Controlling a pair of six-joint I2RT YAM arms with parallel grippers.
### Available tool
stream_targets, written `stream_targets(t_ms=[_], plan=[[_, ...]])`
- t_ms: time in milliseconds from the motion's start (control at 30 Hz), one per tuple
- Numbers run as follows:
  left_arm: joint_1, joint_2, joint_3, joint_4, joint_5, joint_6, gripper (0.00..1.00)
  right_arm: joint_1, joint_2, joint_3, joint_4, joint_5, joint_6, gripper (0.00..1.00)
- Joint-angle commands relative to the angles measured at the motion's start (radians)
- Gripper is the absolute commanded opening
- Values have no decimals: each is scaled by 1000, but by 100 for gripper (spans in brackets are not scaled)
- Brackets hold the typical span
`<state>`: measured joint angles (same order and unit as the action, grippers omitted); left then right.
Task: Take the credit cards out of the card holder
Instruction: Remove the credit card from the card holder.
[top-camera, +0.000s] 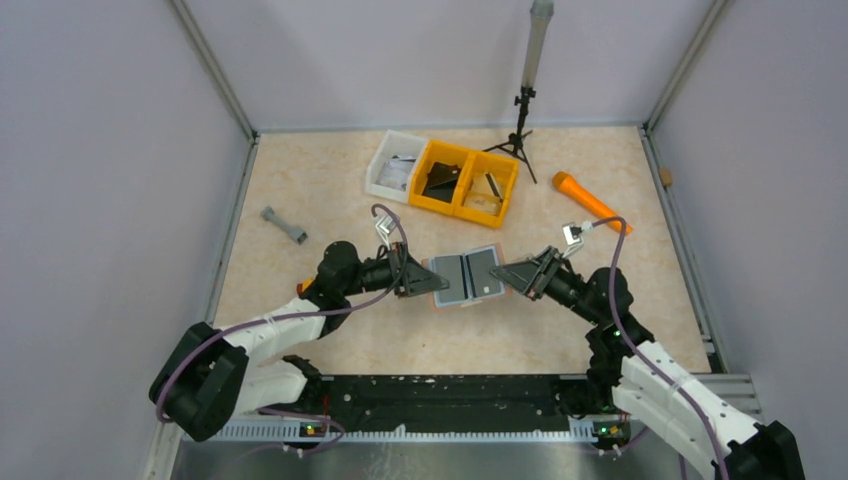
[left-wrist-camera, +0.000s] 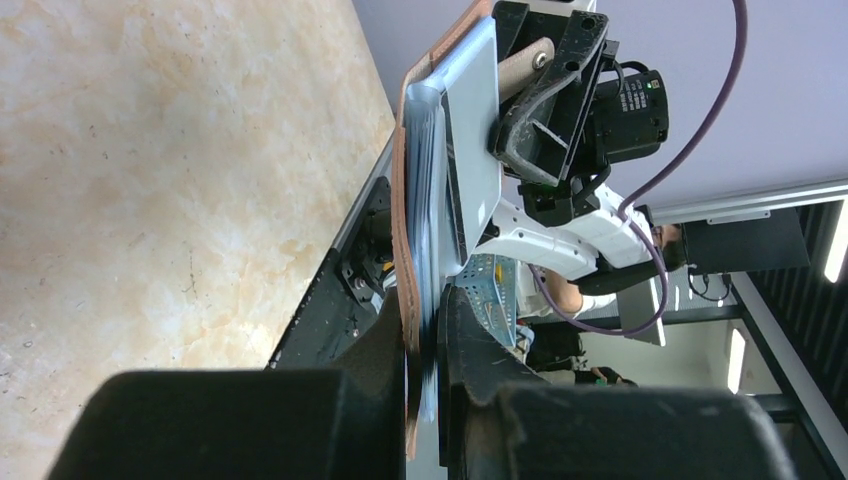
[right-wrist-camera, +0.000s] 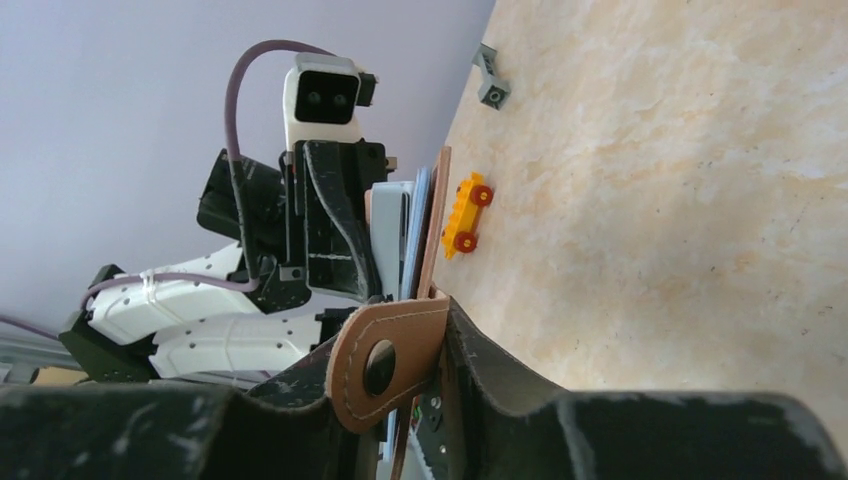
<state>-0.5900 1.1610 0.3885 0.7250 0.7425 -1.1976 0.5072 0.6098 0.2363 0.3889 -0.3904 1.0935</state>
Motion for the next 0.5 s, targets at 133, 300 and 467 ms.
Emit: stream_targets(t_ms=[133,300,467], plan=[[-6,-10,15,35,25,27,3,-7,-47,-47,86,26,16,13],[-5,-41,33,-129,-23,106,42,-7,-86,-50,23,58,1,0],[-2,-144,138,-609,-233,343,58,-7,-100,-31,-49,70,-38,0]])
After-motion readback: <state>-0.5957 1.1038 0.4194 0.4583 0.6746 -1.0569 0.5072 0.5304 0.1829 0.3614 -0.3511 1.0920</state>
